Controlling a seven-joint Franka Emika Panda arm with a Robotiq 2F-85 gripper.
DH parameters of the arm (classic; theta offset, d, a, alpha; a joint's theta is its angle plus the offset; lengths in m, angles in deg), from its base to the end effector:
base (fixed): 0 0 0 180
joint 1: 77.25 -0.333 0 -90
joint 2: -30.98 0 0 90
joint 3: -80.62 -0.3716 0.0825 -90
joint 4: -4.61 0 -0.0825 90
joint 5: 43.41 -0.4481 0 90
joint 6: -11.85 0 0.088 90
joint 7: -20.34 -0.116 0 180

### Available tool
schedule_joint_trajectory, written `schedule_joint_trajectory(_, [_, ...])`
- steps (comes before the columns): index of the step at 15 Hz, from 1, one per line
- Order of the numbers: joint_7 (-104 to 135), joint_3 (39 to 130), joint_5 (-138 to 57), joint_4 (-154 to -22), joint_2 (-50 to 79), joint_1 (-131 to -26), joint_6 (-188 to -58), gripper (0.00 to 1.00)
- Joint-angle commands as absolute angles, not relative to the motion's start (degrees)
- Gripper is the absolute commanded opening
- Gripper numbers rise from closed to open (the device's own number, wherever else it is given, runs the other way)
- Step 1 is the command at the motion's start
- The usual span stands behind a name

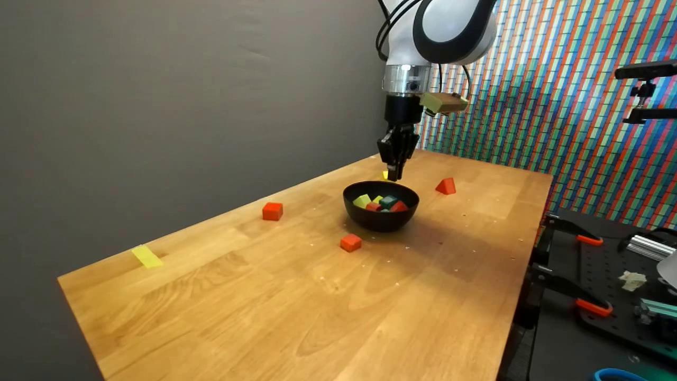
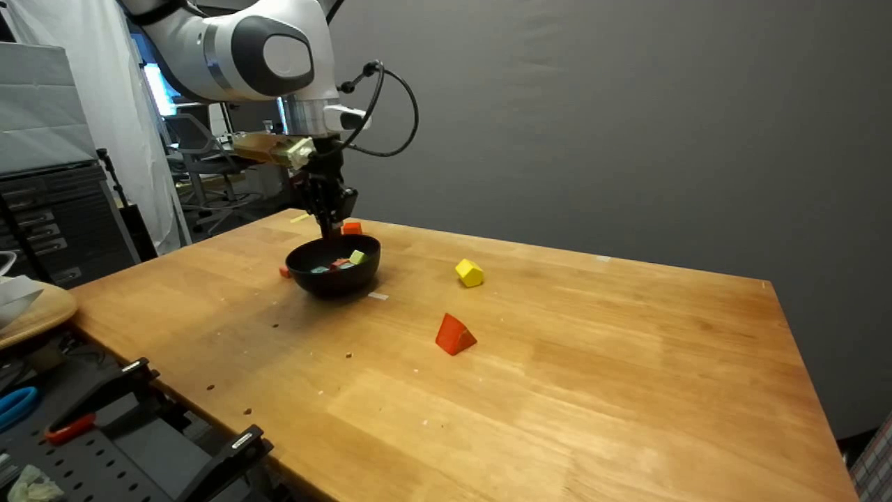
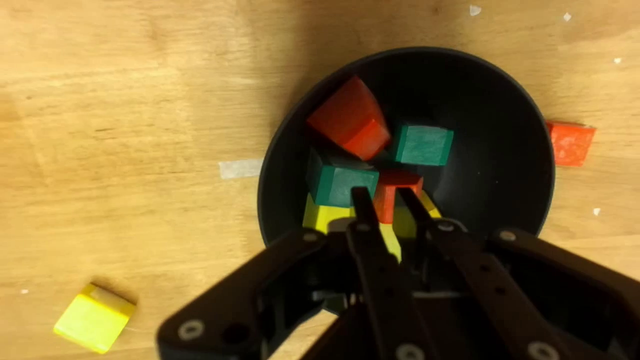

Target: Remove all the contents from the black bowl.

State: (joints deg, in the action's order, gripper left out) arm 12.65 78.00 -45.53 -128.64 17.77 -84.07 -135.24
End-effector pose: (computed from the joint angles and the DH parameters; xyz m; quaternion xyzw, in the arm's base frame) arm 0.5631 0.0936 0.2331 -0.9999 0.0008 -0.0032 0.0160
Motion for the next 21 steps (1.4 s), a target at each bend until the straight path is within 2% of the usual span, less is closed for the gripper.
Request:
schedule_joint_trajectory(1, [19.69, 76.26, -49.5, -127.75, 17.38, -81.31, -133.44, 0.5])
schedule_joint_trajectory(5, [23.45, 76.21, -52.38, -125.18, 14.01, -79.4, -133.44, 0.82])
schedule_joint_trajectory(8, [24.54, 76.11, -53.33, -123.26, 11.66, -78.21, -132.96, 1.0])
schedule_joint_trajectory(12, [26.22, 75.25, -53.76, -120.45, 8.83, -77.33, -132.15, 1.0])
schedule_joint_trajectory(14, [25.36, 75.27, -52.73, -119.48, 8.26, -77.84, -131.33, 0.75])
schedule_joint_trajectory(15, [24.99, 75.25, -52.46, -118.97, 8.0, -78.04, -130.85, 0.69])
schedule_joint_trajectory(17, [24.85, 75.22, -52.47, -117.93, 7.69, -78.08, -129.78, 0.88])
schedule_joint_trajectory(18, [24.87, 75.17, -52.49, -117.41, 7.5, -78.09, -128.98, 0.94])
schedule_joint_trajectory(21, [24.87, 75.01, -52.47, -115.94, 6.74, -78.23, -127.14, 1.0])
